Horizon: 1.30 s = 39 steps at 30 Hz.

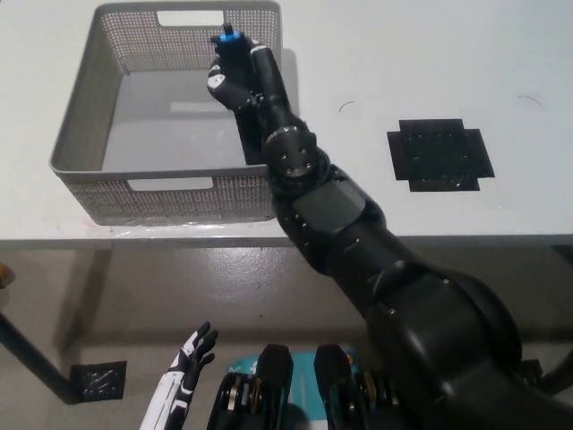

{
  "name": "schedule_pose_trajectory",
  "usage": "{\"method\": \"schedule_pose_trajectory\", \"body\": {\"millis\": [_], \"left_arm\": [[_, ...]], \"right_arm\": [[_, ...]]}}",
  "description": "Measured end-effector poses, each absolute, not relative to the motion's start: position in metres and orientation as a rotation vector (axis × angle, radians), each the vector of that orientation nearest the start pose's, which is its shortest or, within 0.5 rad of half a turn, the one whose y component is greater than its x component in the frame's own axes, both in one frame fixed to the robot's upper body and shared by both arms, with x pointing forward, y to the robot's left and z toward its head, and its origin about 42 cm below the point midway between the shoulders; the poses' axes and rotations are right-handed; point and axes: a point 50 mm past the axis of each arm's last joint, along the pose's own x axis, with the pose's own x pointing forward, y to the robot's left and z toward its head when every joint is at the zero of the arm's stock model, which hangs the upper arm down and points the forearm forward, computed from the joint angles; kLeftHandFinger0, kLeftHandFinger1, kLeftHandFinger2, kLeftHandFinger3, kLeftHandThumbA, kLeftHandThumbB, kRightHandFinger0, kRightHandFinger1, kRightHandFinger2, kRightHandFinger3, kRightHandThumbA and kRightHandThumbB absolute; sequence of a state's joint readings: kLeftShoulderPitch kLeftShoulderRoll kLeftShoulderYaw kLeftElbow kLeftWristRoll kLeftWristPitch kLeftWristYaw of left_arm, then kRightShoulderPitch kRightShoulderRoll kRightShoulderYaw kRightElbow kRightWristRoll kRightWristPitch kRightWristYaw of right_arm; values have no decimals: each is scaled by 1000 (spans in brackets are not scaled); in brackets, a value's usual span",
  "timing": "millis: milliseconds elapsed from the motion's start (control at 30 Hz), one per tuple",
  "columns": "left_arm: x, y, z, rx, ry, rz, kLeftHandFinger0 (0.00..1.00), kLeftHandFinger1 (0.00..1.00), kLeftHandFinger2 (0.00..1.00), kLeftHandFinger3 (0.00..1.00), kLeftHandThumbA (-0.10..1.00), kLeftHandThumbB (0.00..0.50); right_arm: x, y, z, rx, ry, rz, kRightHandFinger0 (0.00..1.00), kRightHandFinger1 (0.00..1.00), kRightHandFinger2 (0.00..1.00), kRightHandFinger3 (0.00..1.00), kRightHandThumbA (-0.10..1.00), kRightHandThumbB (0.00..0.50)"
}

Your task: Use the right hand to pick up a electric screw driver and put it into a container on the left side

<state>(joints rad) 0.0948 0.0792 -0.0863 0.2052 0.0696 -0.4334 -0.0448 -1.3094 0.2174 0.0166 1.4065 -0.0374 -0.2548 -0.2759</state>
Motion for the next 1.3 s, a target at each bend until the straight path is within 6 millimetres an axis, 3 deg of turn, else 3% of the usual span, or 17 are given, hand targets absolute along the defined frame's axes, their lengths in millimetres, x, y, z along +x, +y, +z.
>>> {"method": "schedule_pose_trajectory", "body": {"millis": [67,200,433,500,567,667,700,767,867,900,933,967,1033,1100,1167,1300], "left_arm": [[239,216,44,136,-132,-146,1000,1000,1000,1000,1000,181],[240,216,44,137,-133,-150,1000,1000,1000,1000,1000,188],[240,215,45,138,-134,-155,1000,1000,1000,1000,1000,195],[240,215,45,138,-134,-155,1000,1000,1000,1000,1000,187],[241,215,45,139,-136,-156,1000,1000,1000,1000,1000,194],[242,215,46,139,-139,-162,1000,1000,1000,1000,1000,216],[242,215,46,139,-139,-162,1000,1000,1000,1000,1000,223],[242,215,46,138,-138,-163,1000,1000,1000,1000,1000,232],[242,215,45,138,-137,-163,1000,1000,1000,1000,1000,224],[242,215,45,139,-136,-163,1000,1000,1000,1000,1000,220],[242,215,45,139,-135,-163,1000,1000,1000,1000,1000,204],[242,215,45,139,-134,-163,1000,1000,1000,1000,1000,203],[242,216,45,139,-133,-163,1000,1000,1000,1000,1000,198],[242,216,44,140,-130,-162,1000,1000,1000,1000,1000,185],[241,216,43,140,-128,-162,1000,1000,1000,1000,1000,164],[242,216,43,141,-128,-162,1000,1000,1000,1000,1000,159]], "right_arm": [[540,22,290,-130,-122,229,990,1000,1000,1000,565,256],[542,19,291,-130,-122,259,1000,1000,1000,1000,622,252],[544,15,296,-126,-142,286,1000,1000,1000,1000,865,254],[547,11,303,-123,-168,286,1000,1000,1000,1000,887,266],[551,5,313,-115,-206,277,1000,1000,1000,1000,869,244],[558,-13,344,-82,-314,254,1000,1000,1000,1000,903,255],[559,-21,354,-73,-355,243,1000,1000,1000,1000,1000,310],[559,-33,364,-63,-405,225,1000,1000,1000,1000,926,275],[557,-56,369,-45,-466,190,1000,1000,1000,1000,890,265],[555,-64,367,-38,-479,177,1000,1000,1000,1000,927,274],[553,-72,363,-30,-486,165,1000,1000,1000,1000,841,257],[550,-81,360,-23,-495,152,1000,1000,1000,1000,834,256],[545,-95,351,-12,-502,131,1000,1000,1000,1000,873,242],[536,-111,339,-2,-508,108,1000,1000,1000,1000,874,211],[527,-127,324,6,-505,85,1000,1000,1000,1000,850,227],[500,-159,288,28,-494,38,1000,1000,1000,1000,852,209]]}}
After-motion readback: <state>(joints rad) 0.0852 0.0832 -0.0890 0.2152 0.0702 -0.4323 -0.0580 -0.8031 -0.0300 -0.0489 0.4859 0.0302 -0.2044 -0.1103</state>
